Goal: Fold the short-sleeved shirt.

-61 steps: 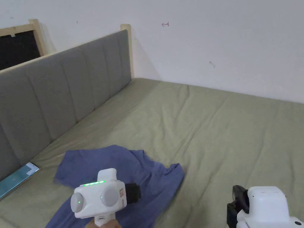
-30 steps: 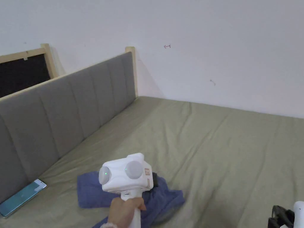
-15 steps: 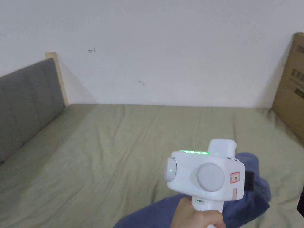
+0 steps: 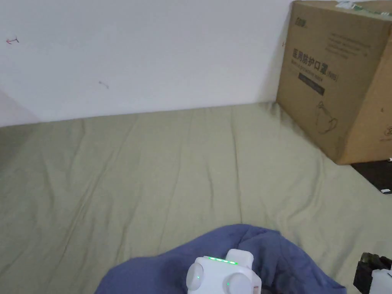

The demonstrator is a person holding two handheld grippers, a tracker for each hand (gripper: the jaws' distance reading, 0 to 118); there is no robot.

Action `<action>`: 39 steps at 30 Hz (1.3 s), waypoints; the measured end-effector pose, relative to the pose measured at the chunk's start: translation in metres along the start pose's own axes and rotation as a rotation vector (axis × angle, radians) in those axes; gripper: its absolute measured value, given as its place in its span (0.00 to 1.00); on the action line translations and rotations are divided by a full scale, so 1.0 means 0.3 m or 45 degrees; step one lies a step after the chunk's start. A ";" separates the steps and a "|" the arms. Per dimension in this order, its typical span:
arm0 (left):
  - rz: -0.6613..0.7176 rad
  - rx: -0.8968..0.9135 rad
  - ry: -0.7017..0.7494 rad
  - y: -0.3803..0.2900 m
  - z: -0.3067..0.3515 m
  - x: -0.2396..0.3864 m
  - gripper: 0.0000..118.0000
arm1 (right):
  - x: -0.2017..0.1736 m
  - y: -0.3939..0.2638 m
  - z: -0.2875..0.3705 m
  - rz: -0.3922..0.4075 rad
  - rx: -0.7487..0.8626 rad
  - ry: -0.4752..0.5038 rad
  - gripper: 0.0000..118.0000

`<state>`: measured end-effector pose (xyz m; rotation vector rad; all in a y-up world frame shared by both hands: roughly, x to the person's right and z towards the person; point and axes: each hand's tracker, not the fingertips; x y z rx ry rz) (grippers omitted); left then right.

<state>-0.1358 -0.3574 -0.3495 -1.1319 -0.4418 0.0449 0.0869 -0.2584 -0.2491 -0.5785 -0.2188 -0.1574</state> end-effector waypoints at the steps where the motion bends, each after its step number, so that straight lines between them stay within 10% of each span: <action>1: 0.007 0.027 0.000 0.004 0.035 -0.015 0.87 | -0.009 -0.001 -0.008 0.007 -0.005 0.012 0.00; 4: 0.062 0.130 -0.005 -0.001 0.161 -0.077 0.77 | -0.053 -0.001 -0.005 0.053 -0.003 0.061 0.00; 7: 0.147 0.216 0.033 -0.064 0.281 -0.164 0.07 | -0.110 -0.003 0.008 0.116 0.005 0.113 0.00; 9: 0.182 0.234 0.181 -0.142 0.322 -0.218 0.01 | -0.145 -0.011 0.014 0.143 0.003 0.148 0.00; 21: 0.294 0.188 0.395 -0.233 0.389 -0.484 0.01 | -0.265 -0.042 -0.019 0.234 -0.052 0.230 0.00; 22: 0.298 0.232 0.410 -0.199 0.398 -0.506 0.14 | -0.267 -0.042 -0.023 0.237 -0.055 0.230 0.00; 24: 0.309 0.270 0.401 -0.116 0.391 -0.563 0.83 | -0.265 -0.043 -0.033 0.238 -0.064 0.232 0.00; 25: 0.322 0.273 0.407 -0.073 0.370 -0.602 1.00 | -0.262 -0.045 -0.040 0.237 -0.072 0.229 0.00; 35: 0.354 0.131 0.506 -0.045 0.100 -0.788 0.62 | -0.256 -0.051 -0.120 0.279 -0.152 0.195 0.00; 39: 0.305 0.100 0.547 -0.027 0.130 -0.753 0.05 | -0.273 -0.015 -0.171 0.282 -0.174 0.230 0.00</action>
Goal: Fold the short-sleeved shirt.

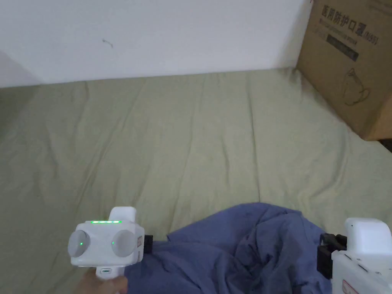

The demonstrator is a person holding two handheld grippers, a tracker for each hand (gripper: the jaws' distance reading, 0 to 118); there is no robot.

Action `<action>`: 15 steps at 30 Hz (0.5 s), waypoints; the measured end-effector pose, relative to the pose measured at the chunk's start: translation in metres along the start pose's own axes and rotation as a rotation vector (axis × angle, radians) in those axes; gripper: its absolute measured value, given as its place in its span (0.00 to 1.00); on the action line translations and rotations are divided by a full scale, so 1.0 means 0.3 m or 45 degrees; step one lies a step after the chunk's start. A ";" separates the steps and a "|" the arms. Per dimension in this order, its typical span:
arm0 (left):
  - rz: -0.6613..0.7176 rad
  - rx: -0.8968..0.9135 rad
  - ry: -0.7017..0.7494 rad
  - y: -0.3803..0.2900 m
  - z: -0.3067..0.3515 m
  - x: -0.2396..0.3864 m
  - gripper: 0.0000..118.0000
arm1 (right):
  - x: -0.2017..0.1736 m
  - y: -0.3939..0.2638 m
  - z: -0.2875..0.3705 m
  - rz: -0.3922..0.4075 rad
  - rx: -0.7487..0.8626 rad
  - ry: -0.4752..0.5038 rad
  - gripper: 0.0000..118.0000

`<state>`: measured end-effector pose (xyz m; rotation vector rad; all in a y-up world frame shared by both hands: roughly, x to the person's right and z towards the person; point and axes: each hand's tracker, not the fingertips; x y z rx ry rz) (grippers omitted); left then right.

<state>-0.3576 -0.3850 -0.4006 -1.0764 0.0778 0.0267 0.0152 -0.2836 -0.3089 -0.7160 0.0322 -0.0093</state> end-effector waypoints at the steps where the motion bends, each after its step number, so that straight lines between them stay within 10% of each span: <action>1: 0.006 0.006 0.010 0.001 0.013 0.000 0.05 | 0.001 0.022 -0.012 0.006 -0.006 0.039 0.00; 9: 0.025 0.091 -0.053 0.019 0.145 -0.037 0.05 | 0.019 0.361 -0.243 0.104 -0.132 0.462 0.00; 13: 0.053 0.136 -0.105 0.025 0.213 -0.058 0.05 | -0.052 0.462 -0.505 0.264 -0.415 0.489 0.65; 15: 0.062 0.156 -0.109 0.021 0.234 -0.066 0.05 | -0.089 0.450 -0.633 0.301 -0.527 0.480 0.73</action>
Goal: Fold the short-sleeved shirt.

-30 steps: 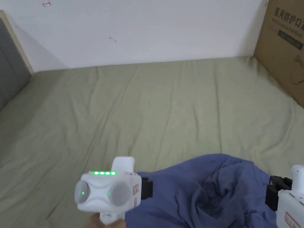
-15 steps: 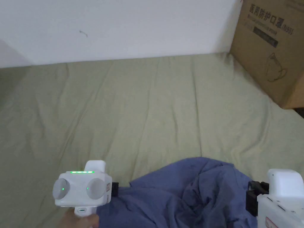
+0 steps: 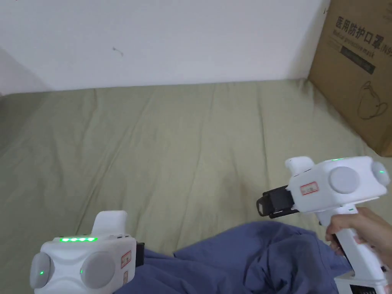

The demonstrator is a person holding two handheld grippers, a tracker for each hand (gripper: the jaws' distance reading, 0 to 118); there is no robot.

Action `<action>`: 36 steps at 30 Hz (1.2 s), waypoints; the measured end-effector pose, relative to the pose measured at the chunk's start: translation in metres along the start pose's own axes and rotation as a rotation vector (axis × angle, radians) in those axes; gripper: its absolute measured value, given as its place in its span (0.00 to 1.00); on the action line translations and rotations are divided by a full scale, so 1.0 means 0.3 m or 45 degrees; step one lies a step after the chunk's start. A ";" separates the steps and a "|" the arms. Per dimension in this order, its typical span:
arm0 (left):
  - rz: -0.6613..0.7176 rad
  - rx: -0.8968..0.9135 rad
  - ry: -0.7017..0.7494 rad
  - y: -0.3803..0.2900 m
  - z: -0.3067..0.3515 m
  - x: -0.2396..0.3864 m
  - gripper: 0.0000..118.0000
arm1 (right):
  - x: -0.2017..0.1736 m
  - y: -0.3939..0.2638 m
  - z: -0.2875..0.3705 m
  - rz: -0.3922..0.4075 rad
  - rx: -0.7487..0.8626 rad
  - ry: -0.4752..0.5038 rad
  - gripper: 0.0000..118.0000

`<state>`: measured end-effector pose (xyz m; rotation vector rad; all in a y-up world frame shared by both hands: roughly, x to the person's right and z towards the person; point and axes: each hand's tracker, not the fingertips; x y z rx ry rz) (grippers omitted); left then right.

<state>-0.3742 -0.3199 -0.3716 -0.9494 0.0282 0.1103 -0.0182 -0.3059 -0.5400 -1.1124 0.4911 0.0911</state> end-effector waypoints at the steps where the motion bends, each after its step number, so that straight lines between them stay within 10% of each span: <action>1: 0.001 0.001 -0.001 -0.002 0.010 0.000 0.05 | 0.012 0.009 -0.070 -0.012 -0.099 0.009 0.73; 5: 0.002 0.006 0.000 -0.003 0.014 -0.009 0.05 | 0.014 -0.058 -0.271 0.053 -0.483 -0.129 0.63; 7: 0.000 0.004 -0.003 0.001 0.009 -0.016 0.05 | -0.051 -0.087 -0.194 0.066 -0.357 -0.135 0.57; 10: -0.005 0.000 0.007 0.011 0.006 -0.018 0.05 | -0.081 -0.059 -0.159 0.069 -0.325 -0.144 0.03; 16: 0.019 0.029 0.024 0.058 0.076 -0.061 0.04 | -0.028 0.022 -0.150 0.007 -0.278 -0.173 0.03; 36: 0.094 0.531 0.344 0.506 0.718 -0.365 0.04 | 0.262 0.199 1.084 -0.526 0.605 -0.201 0.03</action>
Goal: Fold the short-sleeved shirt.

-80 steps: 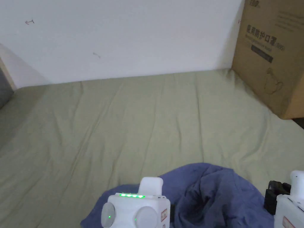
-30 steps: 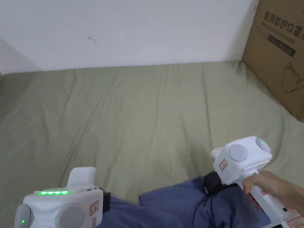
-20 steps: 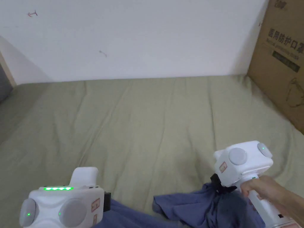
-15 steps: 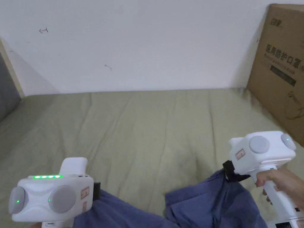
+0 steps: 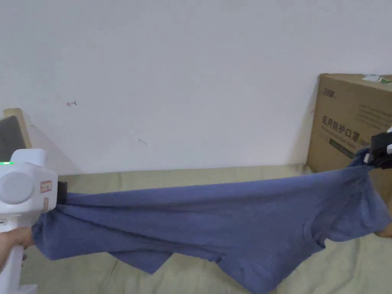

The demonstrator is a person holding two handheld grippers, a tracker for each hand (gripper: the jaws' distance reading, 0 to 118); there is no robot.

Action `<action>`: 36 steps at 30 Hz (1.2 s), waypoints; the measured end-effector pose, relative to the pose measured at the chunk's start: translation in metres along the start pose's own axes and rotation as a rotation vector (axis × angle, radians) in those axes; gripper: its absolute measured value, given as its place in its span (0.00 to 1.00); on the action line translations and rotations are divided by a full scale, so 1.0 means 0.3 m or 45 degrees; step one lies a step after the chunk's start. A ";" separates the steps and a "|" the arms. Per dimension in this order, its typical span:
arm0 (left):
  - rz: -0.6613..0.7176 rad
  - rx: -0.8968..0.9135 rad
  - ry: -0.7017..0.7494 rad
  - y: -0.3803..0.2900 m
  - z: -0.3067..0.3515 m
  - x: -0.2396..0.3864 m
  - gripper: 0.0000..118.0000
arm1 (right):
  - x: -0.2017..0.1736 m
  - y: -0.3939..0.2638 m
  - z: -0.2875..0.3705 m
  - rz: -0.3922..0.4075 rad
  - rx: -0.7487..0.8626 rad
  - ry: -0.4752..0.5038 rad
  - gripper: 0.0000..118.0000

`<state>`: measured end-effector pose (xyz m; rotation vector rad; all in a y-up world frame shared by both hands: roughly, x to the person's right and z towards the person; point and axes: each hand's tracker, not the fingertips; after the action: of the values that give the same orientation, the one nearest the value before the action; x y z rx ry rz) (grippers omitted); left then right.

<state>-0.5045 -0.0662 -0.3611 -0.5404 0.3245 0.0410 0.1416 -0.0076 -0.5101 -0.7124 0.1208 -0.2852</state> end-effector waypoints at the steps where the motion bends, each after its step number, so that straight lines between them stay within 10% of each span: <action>1: 0.008 0.018 -0.026 0.026 0.018 -0.005 0.04 | -0.002 0.019 0.014 -0.011 0.014 0.035 0.03; 22: 0.144 0.092 0.150 0.306 -0.239 -0.185 0.04 | -0.427 0.295 -0.356 0.119 0.051 0.087 0.03; 36: 0.175 -0.297 0.136 -0.447 -0.243 -0.214 0.04 | -0.284 -0.285 -0.659 0.147 -0.335 -0.013 0.03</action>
<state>-0.5702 -0.2157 -0.3328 -0.7521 0.4643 0.1851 0.0013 -0.1675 -0.6013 -0.9641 0.1914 -0.1560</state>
